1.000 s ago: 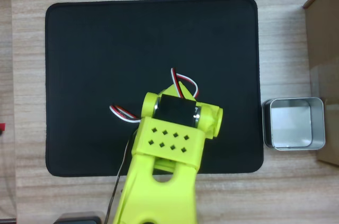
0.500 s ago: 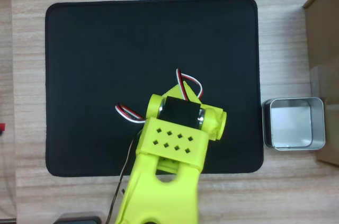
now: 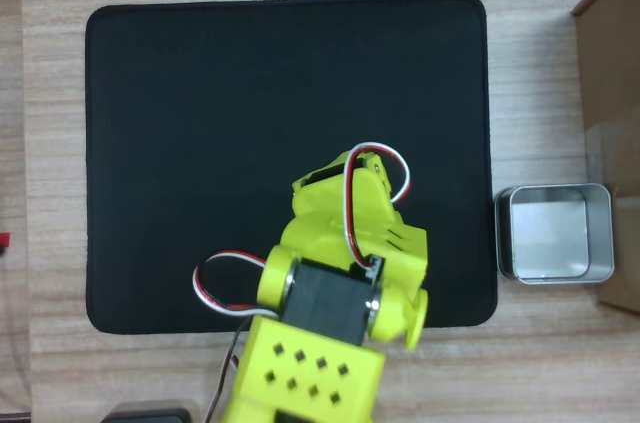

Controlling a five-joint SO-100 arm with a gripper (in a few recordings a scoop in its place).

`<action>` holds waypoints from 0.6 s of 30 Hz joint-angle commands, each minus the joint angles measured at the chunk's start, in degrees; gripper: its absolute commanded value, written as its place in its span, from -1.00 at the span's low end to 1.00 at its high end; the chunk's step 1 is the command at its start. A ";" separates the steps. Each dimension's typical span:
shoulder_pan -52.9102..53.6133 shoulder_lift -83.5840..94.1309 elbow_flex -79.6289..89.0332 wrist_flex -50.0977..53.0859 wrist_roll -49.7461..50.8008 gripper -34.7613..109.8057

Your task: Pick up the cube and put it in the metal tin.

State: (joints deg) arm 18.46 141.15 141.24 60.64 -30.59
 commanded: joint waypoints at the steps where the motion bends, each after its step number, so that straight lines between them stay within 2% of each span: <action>1: 2.46 4.22 -0.09 1.32 0.97 -0.45; 13: 16.70 25.40 -0.88 0.53 13.62 -0.46; 18: 24.79 25.22 -2.29 -2.90 17.40 -0.46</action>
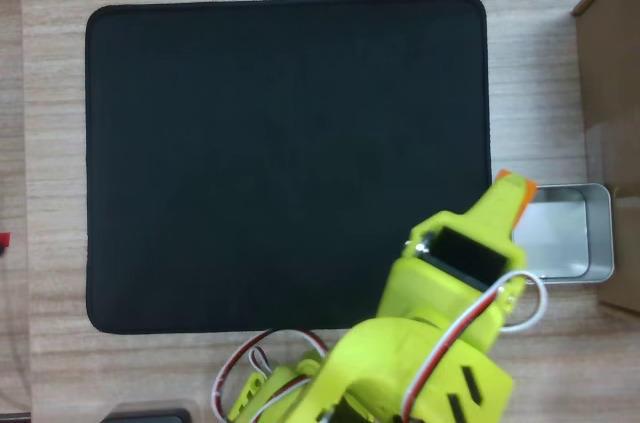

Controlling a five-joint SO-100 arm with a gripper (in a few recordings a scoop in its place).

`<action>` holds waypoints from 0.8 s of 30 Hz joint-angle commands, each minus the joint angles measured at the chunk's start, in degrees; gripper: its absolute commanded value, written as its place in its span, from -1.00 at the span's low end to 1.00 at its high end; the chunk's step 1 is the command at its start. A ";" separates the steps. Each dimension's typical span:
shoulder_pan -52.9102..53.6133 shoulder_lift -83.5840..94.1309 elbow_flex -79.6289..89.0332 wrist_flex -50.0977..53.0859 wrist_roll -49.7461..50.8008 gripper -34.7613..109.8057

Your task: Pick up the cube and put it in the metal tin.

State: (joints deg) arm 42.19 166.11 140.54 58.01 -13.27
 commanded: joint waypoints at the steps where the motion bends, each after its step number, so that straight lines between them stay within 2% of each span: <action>1: 2.46 -1.14 -2.29 -0.35 0.26 -0.46; 10: 12.92 -14.24 -1.93 -8.79 0.18 -0.47; 12: 15.12 -18.37 -0.53 -13.45 -0.26 -0.47; 17: 12.57 -27.60 -1.23 -17.23 -1.14 -0.47; 22: 11.69 -29.36 -0.09 -19.51 -1.85 -0.45; 24: 11.87 -29.71 0.09 -19.51 -0.62 -0.34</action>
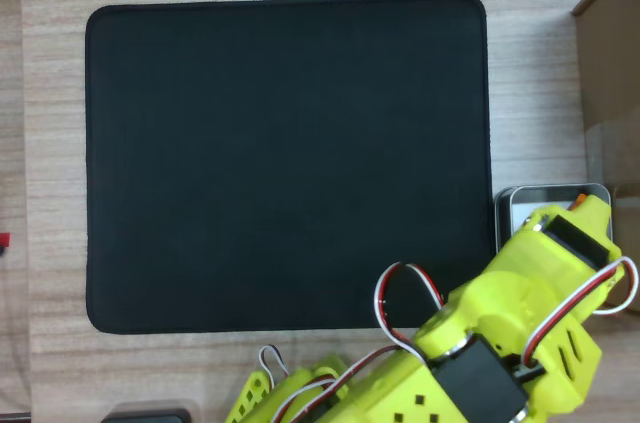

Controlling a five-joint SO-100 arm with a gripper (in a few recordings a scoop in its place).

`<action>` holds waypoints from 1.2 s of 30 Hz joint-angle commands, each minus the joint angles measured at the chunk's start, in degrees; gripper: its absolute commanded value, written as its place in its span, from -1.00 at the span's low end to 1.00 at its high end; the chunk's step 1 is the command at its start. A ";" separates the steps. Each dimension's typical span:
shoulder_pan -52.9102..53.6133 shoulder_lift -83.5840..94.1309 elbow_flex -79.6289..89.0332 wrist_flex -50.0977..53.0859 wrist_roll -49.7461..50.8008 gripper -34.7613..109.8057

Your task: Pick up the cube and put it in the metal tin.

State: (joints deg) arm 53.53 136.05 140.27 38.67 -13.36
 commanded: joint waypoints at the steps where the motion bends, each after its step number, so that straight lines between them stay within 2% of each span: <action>1: 0.44 0.26 0.70 -0.18 0.35 -0.30; 4: 0.00 0.18 1.32 -0.18 0.88 -0.20; 6: -0.79 0.26 2.99 -0.18 2.46 -0.03; 10: -2.55 3.96 5.45 0.00 3.52 0.06; 13: -4.13 7.47 4.92 2.46 5.19 0.04; 16: -6.24 12.66 0.26 12.66 5.63 -0.02; 19: -8.79 15.73 -3.08 17.31 6.94 -0.02; 22: -14.94 19.42 -9.67 28.04 7.82 -0.02; 26: -23.91 22.50 -10.72 31.55 7.82 -0.02; 32: -41.04 31.20 4.22 24.79 8.61 -0.04; 36: -45.70 35.60 10.37 22.15 7.65 -0.05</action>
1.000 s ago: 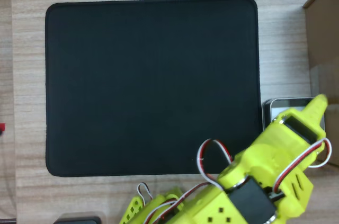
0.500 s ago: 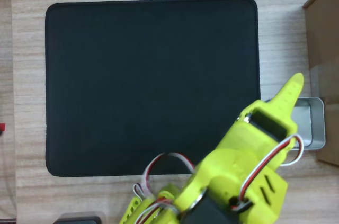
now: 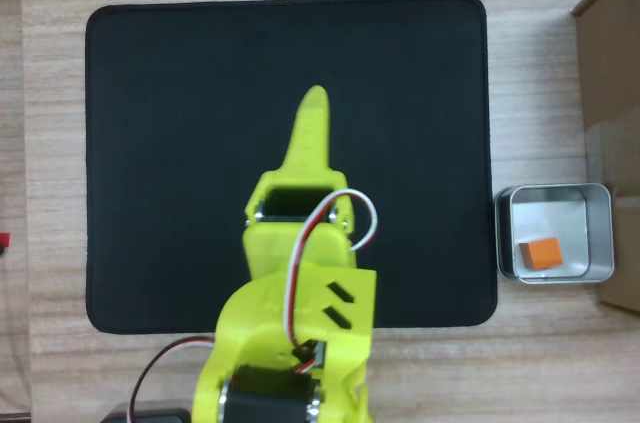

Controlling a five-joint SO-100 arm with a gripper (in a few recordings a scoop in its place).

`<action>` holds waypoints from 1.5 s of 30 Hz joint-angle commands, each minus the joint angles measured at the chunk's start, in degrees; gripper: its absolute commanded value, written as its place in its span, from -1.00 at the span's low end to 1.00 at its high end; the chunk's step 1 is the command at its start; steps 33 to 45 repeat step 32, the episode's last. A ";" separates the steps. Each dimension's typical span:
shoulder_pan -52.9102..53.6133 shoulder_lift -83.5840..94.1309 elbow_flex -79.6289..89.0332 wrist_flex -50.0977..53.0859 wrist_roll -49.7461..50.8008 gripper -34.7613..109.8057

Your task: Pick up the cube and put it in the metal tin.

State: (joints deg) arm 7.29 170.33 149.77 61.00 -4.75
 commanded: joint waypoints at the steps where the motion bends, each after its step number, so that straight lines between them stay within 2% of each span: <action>1: 0.09 2.29 2.37 -1.23 -1.58 -0.06; 8: 0.00 9.93 14.33 -11.43 -5.10 -0.17; 15: -2.99 22.32 24.35 -11.78 -6.94 -0.20; 18: -3.16 22.32 26.72 -11.87 -7.21 -0.20; 26: -0.70 22.32 26.98 -10.99 -7.29 -0.31; 30: -1.41 22.32 26.63 -9.76 -8.88 -0.42; 31: -1.49 22.32 26.63 -9.67 -9.32 -0.52; 45: -1.58 22.32 26.54 -9.49 -9.58 -0.52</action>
